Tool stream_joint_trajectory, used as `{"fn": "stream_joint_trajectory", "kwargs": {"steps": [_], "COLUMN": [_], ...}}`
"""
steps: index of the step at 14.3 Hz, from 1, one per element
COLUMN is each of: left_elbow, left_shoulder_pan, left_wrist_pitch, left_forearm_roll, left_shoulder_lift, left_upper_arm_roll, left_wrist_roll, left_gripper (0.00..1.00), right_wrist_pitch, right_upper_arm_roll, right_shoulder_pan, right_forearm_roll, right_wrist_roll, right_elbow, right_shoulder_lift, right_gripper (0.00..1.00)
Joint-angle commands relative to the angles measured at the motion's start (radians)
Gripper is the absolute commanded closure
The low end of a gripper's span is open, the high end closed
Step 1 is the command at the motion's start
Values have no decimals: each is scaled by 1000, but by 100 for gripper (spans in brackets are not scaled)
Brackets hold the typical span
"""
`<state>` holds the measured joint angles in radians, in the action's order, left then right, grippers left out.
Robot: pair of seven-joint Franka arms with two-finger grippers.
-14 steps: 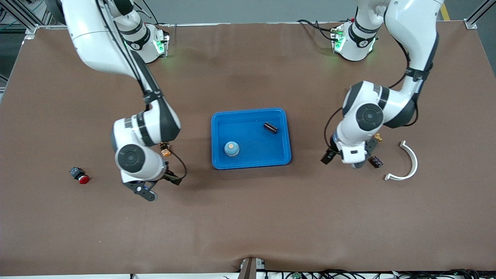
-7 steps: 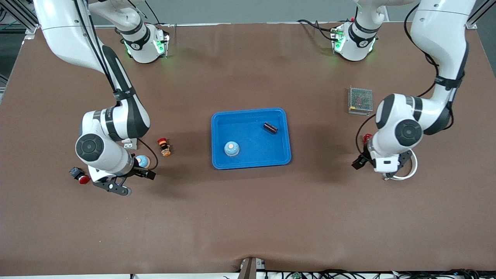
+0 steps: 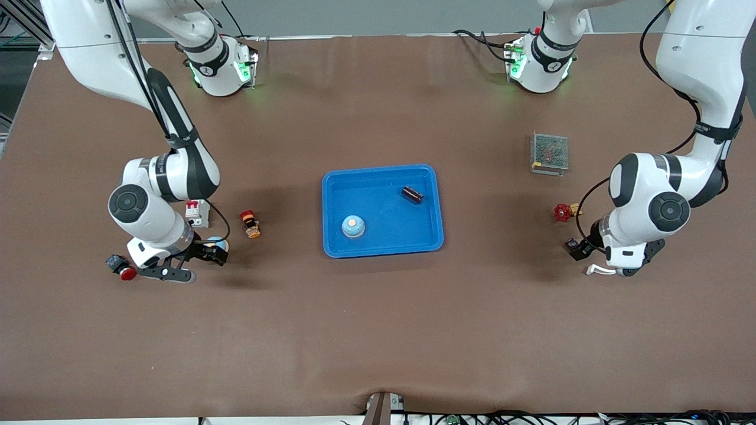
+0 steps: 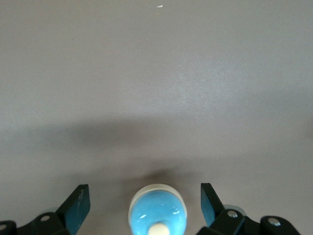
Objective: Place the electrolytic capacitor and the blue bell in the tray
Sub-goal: 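Move the right gripper to the second bell while the left gripper reaches the capacitor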
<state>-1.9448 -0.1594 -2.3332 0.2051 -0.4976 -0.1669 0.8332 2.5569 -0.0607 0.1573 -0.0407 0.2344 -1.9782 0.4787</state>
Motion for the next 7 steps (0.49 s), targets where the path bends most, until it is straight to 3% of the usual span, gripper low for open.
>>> {"fn": "stream_joint_trajectory", "kwargs": {"steps": [1,7], "left_elbow": [10,9], "left_shoulder_pan": [-12,-8], "left_wrist_pitch": [-47,-57], "left_forearm_roll": [16,19], "left_shoulder_lift": [-33,-70], "left_upper_arm_roll": [-13,-13], "left_wrist_roll": [4,9], "left_gripper": [15,41], "right_wrist_pitch": [48,187], "right_upper_arm_roll": [16,18], "right_shoulder_pan": [-25,-22], "right_forearm_roll": [-14,-14], "right_wrist_roll": [-53,-53], "right_elbow": [-82,-180], "right_shoulder_lift": [-55,-45], "right_gripper": [0,0]}}
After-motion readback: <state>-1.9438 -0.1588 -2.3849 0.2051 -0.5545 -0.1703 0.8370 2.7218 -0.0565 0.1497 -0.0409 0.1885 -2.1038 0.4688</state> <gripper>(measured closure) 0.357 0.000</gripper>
